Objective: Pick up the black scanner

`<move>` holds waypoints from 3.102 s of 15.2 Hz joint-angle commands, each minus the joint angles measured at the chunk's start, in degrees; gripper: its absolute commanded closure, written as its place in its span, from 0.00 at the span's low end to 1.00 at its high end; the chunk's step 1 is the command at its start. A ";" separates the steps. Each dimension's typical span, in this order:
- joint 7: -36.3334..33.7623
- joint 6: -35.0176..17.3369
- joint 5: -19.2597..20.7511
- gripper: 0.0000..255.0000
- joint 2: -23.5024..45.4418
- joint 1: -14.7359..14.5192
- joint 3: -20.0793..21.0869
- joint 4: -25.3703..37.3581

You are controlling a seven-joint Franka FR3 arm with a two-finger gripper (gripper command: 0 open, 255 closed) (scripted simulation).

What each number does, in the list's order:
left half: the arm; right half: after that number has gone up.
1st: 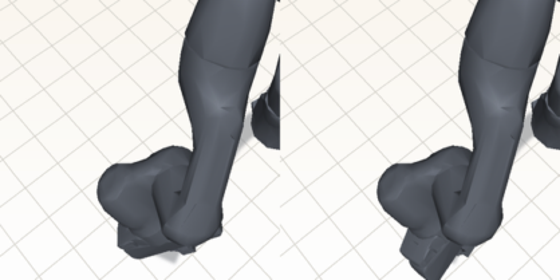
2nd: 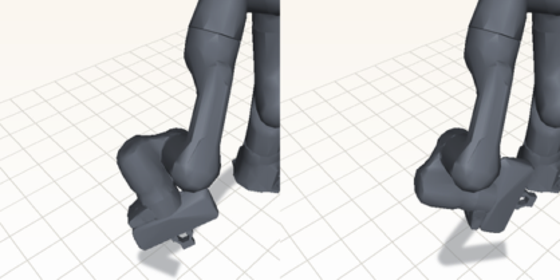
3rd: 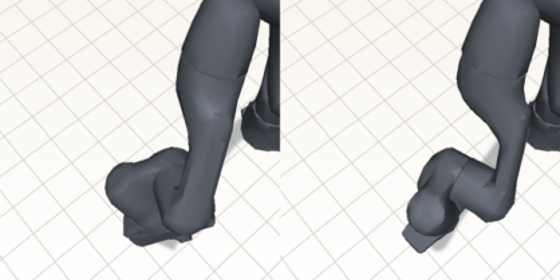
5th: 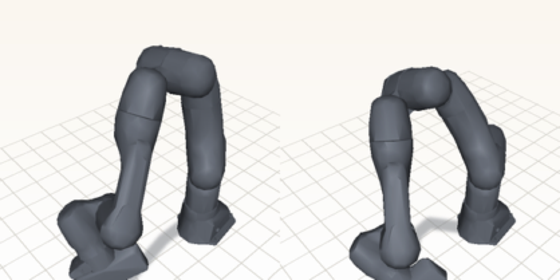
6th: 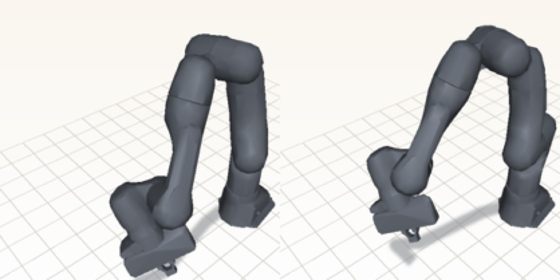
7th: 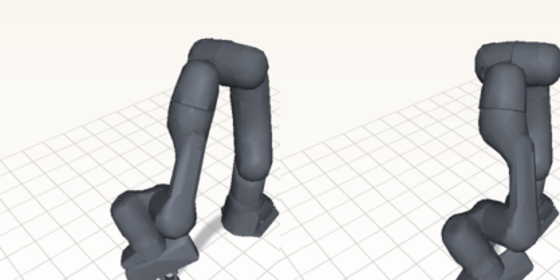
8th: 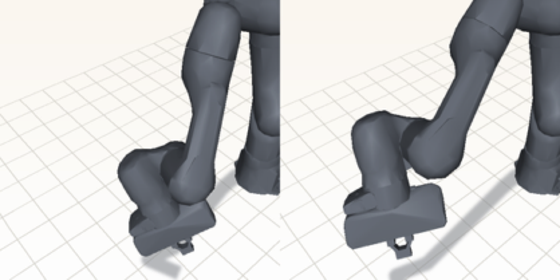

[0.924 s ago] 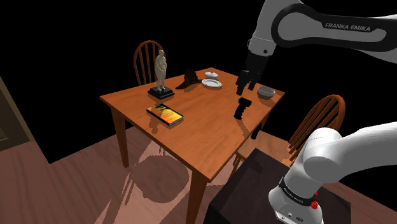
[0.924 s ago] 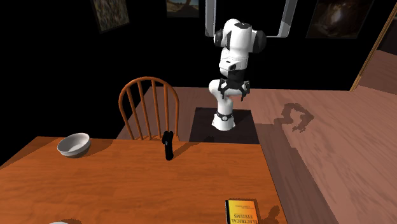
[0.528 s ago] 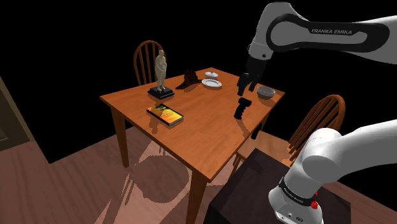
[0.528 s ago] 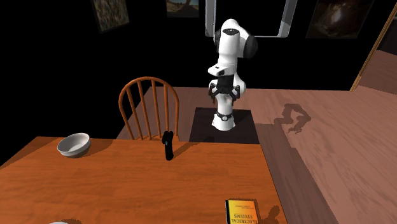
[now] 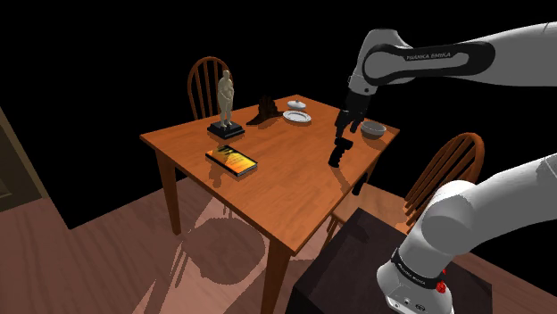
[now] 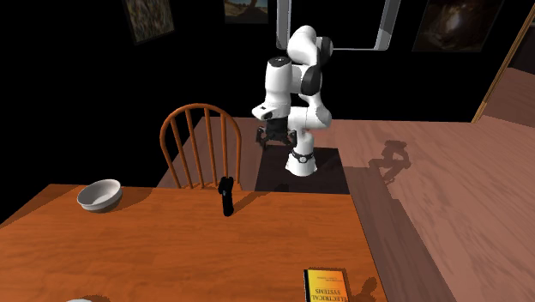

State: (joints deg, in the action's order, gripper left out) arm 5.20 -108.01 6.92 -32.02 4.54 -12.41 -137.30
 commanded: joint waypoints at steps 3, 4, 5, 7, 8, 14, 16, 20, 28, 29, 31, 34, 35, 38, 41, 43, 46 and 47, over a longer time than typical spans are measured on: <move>4.09 -3.80 0.90 0.00 5.10 1.49 -4.33 1.06; 5.13 -4.76 0.96 0.00 6.60 1.78 -5.41 1.52; 6.19 -5.70 0.95 0.00 8.15 2.05 -6.48 2.03; 8.39 -7.54 0.69 0.00 11.40 2.53 -8.61 3.26; 9.54 -8.42 0.42 0.00 13.10 2.76 -9.65 3.96; 17.25 -12.98 -3.26 0.00 24.39 4.10 -15.45 9.44; 19.74 -13.97 -5.03 0.00 27.96 4.65 -16.81 11.43; 20.42 -17.05 -5.90 0.00 29.56 4.73 -16.95 9.75; 21.22 -19.84 -6.98 1.00 31.38 4.75 -17.08 8.56; 21.23 -19.83 -6.98 1.00 31.38 4.76 -17.08 8.57; 21.23 -19.83 -6.99 1.00 31.39 4.75 -17.07 8.58; 21.25 -19.82 -6.99 1.00 31.39 4.77 -17.09 8.59; 21.14 -19.79 -6.87 1.00 31.18 4.75 -17.07 8.42; 20.52 -17.49 -6.05 1.00 29.81 4.72 -16.99 9.53; 19.99 -15.18 -5.35 1.00 28.56 4.69 -16.86 10.74; 19.68 -13.64 -4.95 1.00 27.80 4.68 -16.76 11.62; 19.27 -11.33 -4.44 1.00 26.77 4.66 -16.59 13.01; 19.15 -10.56 -4.29 1.00 26.46 4.65 -16.54 13.50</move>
State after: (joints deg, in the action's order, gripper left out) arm 24.59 -119.39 2.45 -5.18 9.23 -29.06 -124.28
